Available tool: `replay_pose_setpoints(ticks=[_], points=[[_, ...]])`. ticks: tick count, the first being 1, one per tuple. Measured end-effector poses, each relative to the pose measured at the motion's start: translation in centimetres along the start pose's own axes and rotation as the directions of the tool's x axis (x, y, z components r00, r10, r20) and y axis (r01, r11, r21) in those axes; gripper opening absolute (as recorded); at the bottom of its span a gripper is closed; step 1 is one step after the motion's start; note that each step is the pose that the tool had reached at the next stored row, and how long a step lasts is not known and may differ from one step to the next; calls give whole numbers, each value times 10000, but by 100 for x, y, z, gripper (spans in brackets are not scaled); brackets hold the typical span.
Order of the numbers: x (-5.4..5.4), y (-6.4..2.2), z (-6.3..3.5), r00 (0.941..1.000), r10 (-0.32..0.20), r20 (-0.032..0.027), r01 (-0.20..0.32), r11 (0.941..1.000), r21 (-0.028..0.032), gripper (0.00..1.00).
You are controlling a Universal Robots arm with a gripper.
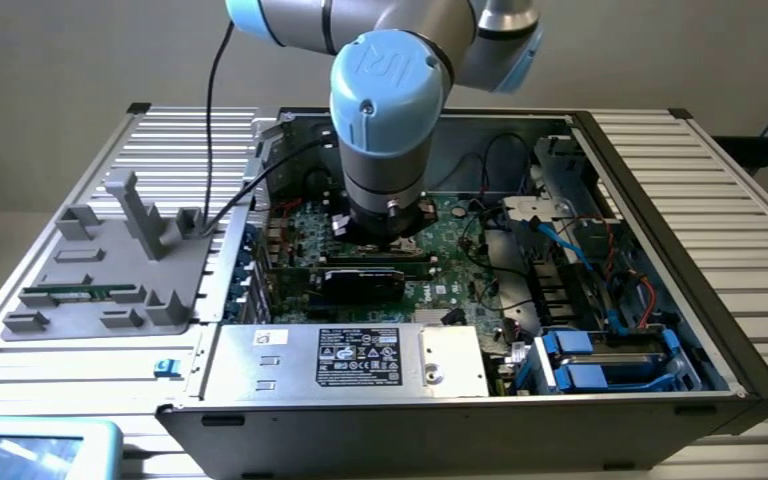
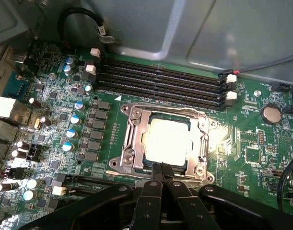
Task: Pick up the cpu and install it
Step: 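Install the second cpu locking lever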
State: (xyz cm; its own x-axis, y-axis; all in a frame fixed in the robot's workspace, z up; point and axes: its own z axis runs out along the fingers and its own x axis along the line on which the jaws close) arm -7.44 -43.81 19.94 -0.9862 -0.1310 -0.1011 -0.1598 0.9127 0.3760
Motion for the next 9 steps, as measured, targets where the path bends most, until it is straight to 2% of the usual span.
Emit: replay_pose_setpoints(ticks=[9], points=[[77,-1,2,10000,0,-1,0,10000,12,9]])
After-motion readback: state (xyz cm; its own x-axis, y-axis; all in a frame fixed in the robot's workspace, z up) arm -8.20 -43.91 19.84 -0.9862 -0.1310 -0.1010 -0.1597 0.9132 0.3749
